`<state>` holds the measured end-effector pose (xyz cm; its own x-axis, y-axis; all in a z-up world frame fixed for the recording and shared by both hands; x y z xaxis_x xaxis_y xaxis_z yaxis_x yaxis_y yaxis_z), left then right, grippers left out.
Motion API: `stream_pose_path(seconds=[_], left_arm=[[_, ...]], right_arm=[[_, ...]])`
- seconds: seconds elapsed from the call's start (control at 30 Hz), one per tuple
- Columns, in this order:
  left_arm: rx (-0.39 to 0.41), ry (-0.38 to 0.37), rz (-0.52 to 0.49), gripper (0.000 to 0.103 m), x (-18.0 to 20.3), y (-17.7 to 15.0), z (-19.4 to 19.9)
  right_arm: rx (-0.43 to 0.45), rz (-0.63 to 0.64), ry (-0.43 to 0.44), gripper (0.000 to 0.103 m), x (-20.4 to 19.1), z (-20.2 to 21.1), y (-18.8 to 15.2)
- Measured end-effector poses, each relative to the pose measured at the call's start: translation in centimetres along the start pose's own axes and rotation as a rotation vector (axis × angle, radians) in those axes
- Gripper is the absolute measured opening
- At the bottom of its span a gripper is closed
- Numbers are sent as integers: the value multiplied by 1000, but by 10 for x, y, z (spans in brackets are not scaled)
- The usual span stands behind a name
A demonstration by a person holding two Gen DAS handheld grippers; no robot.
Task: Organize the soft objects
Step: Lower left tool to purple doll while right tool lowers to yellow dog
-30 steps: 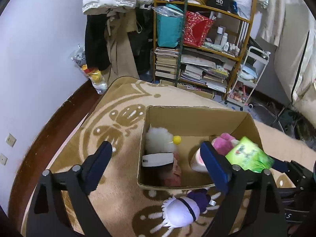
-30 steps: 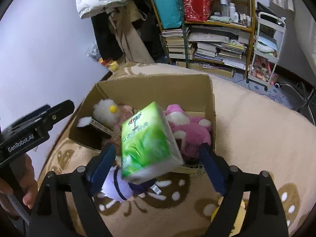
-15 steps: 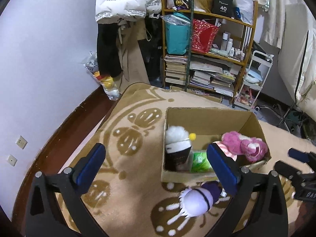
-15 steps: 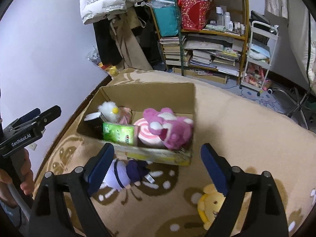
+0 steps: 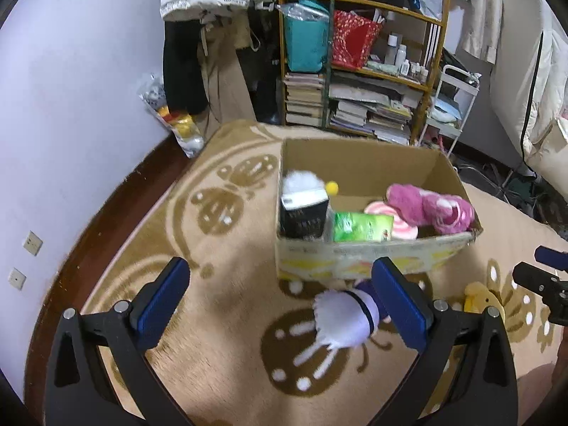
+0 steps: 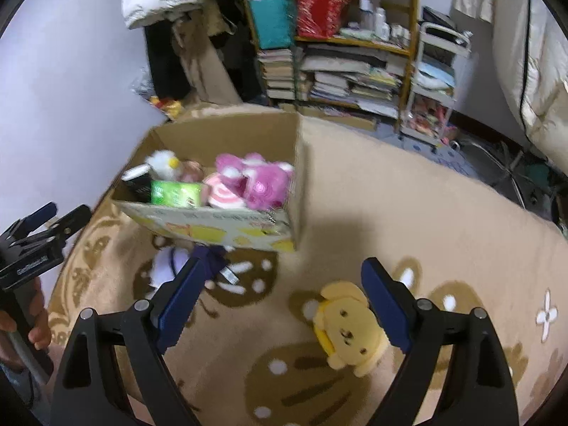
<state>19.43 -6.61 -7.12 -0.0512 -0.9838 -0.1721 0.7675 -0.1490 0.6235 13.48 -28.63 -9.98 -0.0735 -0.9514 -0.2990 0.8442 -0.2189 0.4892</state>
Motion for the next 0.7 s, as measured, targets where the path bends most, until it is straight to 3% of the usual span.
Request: stream_pose_path(seconds=[0.23, 0.7], left_arm=[[-47, -27, -43, 101, 13, -17, -12], [-94, -87, -125, 101, 30, -32, -42]], right_arm=[[-42, -176, 40, 94, 38, -9, -24], [-174, -305, 20, 94, 72, -43, -54]])
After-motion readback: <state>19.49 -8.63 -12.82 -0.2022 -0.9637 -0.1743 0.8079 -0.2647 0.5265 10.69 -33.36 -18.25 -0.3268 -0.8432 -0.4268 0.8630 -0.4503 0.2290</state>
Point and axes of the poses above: each gripper's, at about its wrist camera, not at the fingertips, and z roughly against the way its jaws point, x to its right, y to its top, the point moved 5 cm from there along -z, roughly the way its jaws point, and after that the axes turned 10 degrees about y, right-handed, at the moved point
